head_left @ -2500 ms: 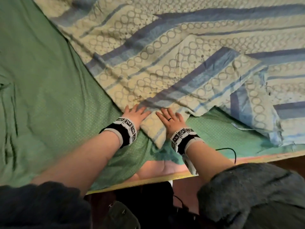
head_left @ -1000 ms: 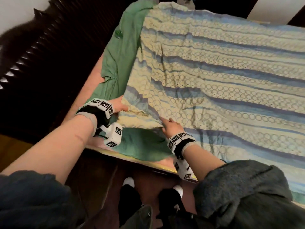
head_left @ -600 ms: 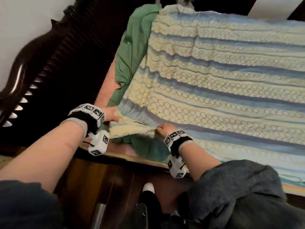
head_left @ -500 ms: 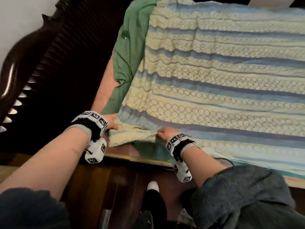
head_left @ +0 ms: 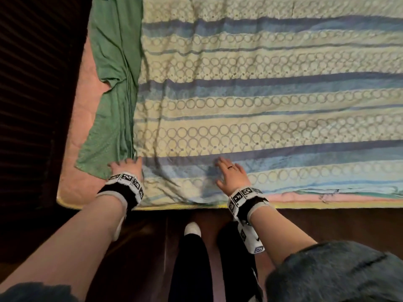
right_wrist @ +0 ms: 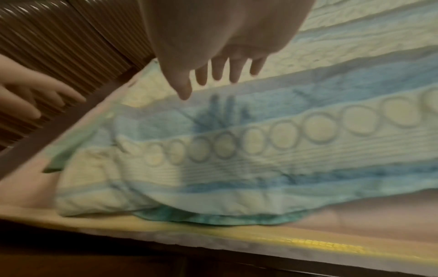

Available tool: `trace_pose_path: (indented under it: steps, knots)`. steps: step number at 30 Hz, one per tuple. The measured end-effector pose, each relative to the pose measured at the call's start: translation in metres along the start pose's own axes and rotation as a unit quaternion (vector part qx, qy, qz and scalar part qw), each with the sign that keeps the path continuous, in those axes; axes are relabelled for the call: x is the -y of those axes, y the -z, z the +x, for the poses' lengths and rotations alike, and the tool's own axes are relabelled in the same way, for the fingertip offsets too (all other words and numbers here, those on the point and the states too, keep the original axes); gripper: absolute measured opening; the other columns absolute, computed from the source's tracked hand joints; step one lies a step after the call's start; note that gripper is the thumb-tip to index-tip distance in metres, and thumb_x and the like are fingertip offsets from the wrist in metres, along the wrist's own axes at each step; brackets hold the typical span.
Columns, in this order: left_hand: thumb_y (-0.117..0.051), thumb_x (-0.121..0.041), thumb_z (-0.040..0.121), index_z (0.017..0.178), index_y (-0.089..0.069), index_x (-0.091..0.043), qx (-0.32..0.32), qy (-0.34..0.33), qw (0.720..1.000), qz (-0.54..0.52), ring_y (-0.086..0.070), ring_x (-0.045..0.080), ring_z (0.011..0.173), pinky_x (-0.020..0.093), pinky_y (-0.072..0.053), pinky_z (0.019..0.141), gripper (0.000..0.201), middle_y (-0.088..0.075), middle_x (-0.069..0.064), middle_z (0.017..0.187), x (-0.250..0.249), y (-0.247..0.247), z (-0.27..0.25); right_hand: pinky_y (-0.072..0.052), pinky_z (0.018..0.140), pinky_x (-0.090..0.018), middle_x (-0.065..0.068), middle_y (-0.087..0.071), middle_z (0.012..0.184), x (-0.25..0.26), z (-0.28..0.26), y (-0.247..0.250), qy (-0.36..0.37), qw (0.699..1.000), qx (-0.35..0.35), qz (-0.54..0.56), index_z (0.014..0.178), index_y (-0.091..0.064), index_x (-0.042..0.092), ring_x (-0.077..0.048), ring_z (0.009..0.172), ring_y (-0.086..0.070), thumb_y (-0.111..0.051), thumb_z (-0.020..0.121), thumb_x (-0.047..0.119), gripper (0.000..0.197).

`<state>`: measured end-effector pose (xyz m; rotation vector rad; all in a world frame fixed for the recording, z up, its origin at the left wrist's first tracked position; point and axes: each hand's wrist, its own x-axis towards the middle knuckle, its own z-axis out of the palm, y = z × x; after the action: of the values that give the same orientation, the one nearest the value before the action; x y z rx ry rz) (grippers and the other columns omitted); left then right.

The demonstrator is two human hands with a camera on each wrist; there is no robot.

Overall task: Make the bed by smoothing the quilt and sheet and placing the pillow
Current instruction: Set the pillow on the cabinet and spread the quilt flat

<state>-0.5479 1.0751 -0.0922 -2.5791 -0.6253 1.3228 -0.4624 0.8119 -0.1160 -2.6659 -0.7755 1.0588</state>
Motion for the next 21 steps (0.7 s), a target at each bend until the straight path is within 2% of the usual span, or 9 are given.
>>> trace_pose_path:
  steps: [3, 6, 8, 10, 14, 16, 18, 19, 21]
  knots:
    - [-0.052, -0.027, 0.091, 0.149, -0.015, -0.022, -0.091, -0.139, 0.985, -0.042, -0.024, 0.028, 0.143, 0.051, -0.019, 0.117, 0.069, -0.019, 0.008, 0.157, -0.049, 0.014, 0.009, 0.0, 0.12, -0.035, 0.006, 0.008, 0.16, -0.044, 0.003, 0.003, -0.033, 0.998, -0.015, -0.045, 0.151, -0.007, 0.022, -0.017, 0.149, 0.004, -0.054, 0.092, 0.033, 0.077]
    - [-0.057, -0.034, 0.089, 0.151, 0.004, -0.022, -0.122, -0.25, 0.96, 0.013, 0.002, 0.024, 0.149, 0.049, 0.0, 0.119, 0.088, 0.009, 0.001, 0.161, -0.114, 0.019, 0.015, 0.012, 0.118, -0.038, 0.008, 0.026, 0.155, -0.084, 0.012, 0.002, -0.027, 0.99, 0.012, -0.14, 0.149, 0.016, 0.025, -0.021, 0.146, 0.019, -0.061, 0.086, 0.043, 0.101]
    - [-0.059, -0.043, 0.085, 0.15, 0.014, -0.017, -0.154, -0.253, 0.953, 0.064, 0.012, 0.026, 0.148, 0.052, 0.005, 0.118, 0.101, 0.019, 0.003, 0.159, -0.15, 0.02, 0.021, 0.016, 0.116, -0.038, 0.006, 0.027, 0.155, -0.102, 0.024, 0.005, -0.009, 0.986, 0.024, -0.166, 0.147, 0.02, 0.025, -0.02, 0.145, 0.022, -0.061, 0.084, 0.046, 0.105]
    - [-0.057, -0.045, 0.085, 0.15, 0.015, -0.013, -0.173, -0.226, 0.956, 0.076, 0.012, 0.028, 0.148, 0.055, 0.004, 0.117, 0.102, 0.018, 0.006, 0.159, -0.176, 0.022, 0.031, 0.014, 0.117, -0.036, 0.006, 0.023, 0.157, -0.115, 0.04, 0.006, 0.012, 0.985, 0.028, -0.172, 0.148, 0.017, 0.027, -0.02, 0.146, 0.021, -0.06, 0.084, 0.047, 0.102]
    - [-0.032, -0.015, 0.1, 0.151, -0.012, -0.01, -0.142, -0.215, 0.965, 0.051, -0.004, 0.03, 0.149, 0.052, -0.009, 0.119, 0.054, -0.003, 0.008, 0.161, -0.198, 0.035, 0.043, 0.001, 0.12, -0.032, 0.003, -0.003, 0.161, -0.123, 0.059, -0.002, 0.028, 0.989, 0.033, -0.139, 0.151, -0.009, 0.026, -0.018, 0.149, 0.0, -0.042, 0.099, 0.026, 0.062]
    - [-0.034, -0.008, 0.098, 0.142, -0.037, -0.006, -0.137, -0.233, 0.961, 0.056, -0.025, 0.031, 0.143, 0.046, -0.025, 0.114, 0.043, -0.027, 0.013, 0.155, -0.202, 0.048, 0.045, -0.019, 0.117, -0.032, -0.003, -0.027, 0.156, -0.118, 0.06, 0.0, 0.026, 0.99, 0.022, -0.135, 0.148, -0.025, 0.024, -0.023, 0.144, -0.025, -0.036, 0.1, 0.019, 0.049]
    - [-0.04, -0.008, 0.096, 0.127, -0.054, -0.007, -0.121, -0.254, 0.958, 0.047, -0.049, 0.031, 0.126, 0.04, -0.041, 0.1, 0.034, -0.053, 0.014, 0.134, -0.197, 0.058, 0.042, -0.043, 0.094, -0.036, -0.009, -0.051, 0.137, -0.111, 0.053, 0.013, 0.017, 0.992, 0.023, -0.12, 0.14, -0.04, 0.024, -0.03, 0.123, -0.052, -0.036, 0.1, 0.024, 0.04]
    - [-0.041, -0.01, 0.095, 0.123, -0.058, -0.009, -0.113, -0.257, 0.96, 0.022, -0.057, 0.03, 0.117, 0.038, -0.045, 0.094, 0.032, -0.06, 0.012, 0.126, -0.192, 0.063, 0.038, -0.047, 0.084, -0.036, -0.01, -0.057, 0.128, -0.109, 0.046, 0.021, 0.018, 0.992, 0.021, -0.123, 0.135, -0.044, 0.024, -0.032, 0.113, -0.059, -0.037, 0.1, 0.029, 0.036]
    - [-0.044, -0.012, 0.093, 0.12, -0.061, -0.014, -0.11, -0.262, 0.959, -0.02, -0.061, 0.028, 0.11, 0.035, -0.048, 0.089, 0.032, -0.066, 0.01, 0.118, -0.177, 0.069, 0.029, -0.049, 0.078, -0.035, -0.011, -0.065, 0.118, -0.105, 0.029, 0.031, 0.017, 0.993, 0.01, -0.118, 0.132, -0.048, 0.024, -0.031, 0.104, -0.064, -0.038, 0.1, 0.033, 0.035]
